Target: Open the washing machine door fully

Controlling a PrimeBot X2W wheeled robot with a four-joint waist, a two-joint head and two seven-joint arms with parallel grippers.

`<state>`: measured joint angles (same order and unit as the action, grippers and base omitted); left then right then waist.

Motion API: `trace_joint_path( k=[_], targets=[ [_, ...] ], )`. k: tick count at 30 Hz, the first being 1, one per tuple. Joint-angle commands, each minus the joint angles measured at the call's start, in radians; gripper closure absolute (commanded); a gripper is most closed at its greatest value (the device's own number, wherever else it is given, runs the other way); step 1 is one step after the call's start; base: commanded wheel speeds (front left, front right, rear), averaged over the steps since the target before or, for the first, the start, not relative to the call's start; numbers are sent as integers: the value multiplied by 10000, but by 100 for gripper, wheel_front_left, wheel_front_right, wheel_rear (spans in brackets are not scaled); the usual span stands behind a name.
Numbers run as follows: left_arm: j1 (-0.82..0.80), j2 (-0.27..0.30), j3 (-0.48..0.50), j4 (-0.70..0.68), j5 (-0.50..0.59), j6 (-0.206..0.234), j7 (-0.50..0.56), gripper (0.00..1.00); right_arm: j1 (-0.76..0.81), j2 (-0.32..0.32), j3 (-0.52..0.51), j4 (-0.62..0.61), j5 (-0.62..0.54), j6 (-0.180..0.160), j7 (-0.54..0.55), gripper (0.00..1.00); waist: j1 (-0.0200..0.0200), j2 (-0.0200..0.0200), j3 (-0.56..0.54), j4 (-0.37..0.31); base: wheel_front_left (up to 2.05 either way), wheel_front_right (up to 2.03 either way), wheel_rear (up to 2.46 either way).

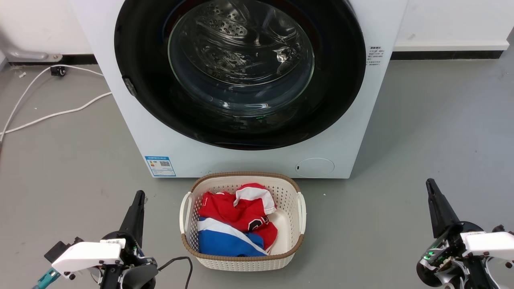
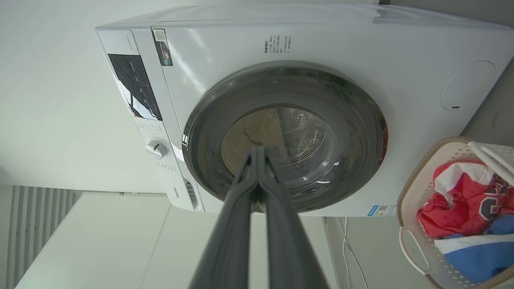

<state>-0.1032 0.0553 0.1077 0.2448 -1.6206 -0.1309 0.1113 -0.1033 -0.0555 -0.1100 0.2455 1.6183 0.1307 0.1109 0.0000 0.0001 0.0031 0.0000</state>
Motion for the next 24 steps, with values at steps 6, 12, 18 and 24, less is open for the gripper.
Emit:
trace_joint_path(
  k=[6,12,18,24],
  targets=[
    [-103,-15,43,8,72,4,9,100,-102,42,-17,5,-58,0,34,100,0,-1,0,0,0,0,0],
    [-103,-18,48,8,78,4,16,100,-103,44,-20,5,-63,0,39,100,0,-1,0,0,0,0,0],
    [-104,-22,53,8,63,4,21,100,-103,47,-24,5,-67,0,42,100,0,-1,0,0,0,0,0],
    [-105,-26,57,9,67,4,27,100,-104,47,-26,5,-71,0,35,100,0,-1,0,0,0,0,0]
  ],
)
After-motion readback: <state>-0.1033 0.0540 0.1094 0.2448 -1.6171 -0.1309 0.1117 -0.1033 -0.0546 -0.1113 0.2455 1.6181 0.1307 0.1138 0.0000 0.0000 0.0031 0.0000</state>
